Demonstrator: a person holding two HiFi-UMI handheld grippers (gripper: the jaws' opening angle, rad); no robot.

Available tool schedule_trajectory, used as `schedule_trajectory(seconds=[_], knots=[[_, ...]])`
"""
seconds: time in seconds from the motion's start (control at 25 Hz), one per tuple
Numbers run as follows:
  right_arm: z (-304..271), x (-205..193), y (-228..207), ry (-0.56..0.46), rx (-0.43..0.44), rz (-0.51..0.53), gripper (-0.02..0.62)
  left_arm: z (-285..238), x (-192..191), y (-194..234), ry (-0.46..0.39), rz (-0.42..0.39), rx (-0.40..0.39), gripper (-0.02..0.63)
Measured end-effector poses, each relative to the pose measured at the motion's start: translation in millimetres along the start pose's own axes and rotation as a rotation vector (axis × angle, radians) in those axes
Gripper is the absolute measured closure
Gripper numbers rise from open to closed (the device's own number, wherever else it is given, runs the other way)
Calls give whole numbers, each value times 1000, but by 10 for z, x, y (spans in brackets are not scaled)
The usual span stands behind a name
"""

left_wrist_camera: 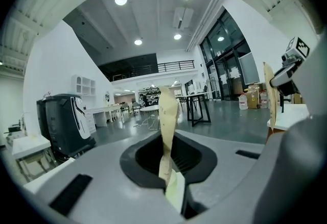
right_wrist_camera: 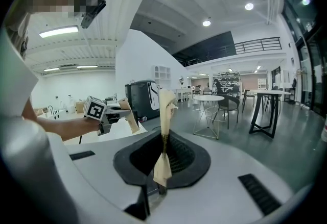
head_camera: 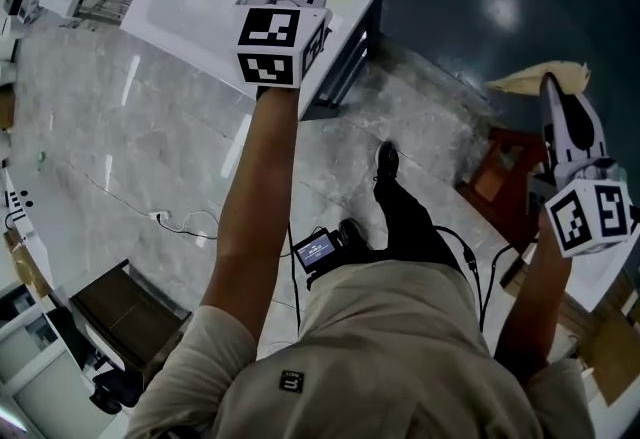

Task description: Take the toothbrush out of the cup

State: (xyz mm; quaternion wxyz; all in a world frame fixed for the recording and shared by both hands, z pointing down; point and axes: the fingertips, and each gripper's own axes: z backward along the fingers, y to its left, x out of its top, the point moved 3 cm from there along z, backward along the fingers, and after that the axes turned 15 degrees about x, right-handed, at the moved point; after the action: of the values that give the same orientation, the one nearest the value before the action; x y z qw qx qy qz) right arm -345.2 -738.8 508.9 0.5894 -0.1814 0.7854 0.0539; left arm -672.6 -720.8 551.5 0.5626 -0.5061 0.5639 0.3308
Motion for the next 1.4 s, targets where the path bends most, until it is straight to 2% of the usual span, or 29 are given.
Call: schedule_trajectory(seconds=[0.24, 0.4, 0.64, 0.76, 1.08, 1.28, 1.4], knots=[[199, 195, 324, -39, 13, 26, 572, 463, 354, 176, -45, -6, 25, 575], [358, 427, 545, -72, 19, 59, 572, 852, 730, 309, -94, -19, 41, 577], [688, 822, 932, -153, 25, 131, 572, 1649, 1468, 497, -221, -50, 75, 577], [887, 910, 1154, -175, 33, 146, 572, 2157, 1703, 526, -257, -63, 80, 577], [1500, 1179, 1812, -262, 48, 191, 572, 3561, 2095, 614, -322, -118, 95, 577], [1880, 1273, 2200, -301, 43, 228, 572, 4351, 2128, 616, -346, -91, 118, 577], [2079, 1301, 2424, -315, 37, 257, 575, 4747, 2015, 593, -326, -94, 125, 577]])
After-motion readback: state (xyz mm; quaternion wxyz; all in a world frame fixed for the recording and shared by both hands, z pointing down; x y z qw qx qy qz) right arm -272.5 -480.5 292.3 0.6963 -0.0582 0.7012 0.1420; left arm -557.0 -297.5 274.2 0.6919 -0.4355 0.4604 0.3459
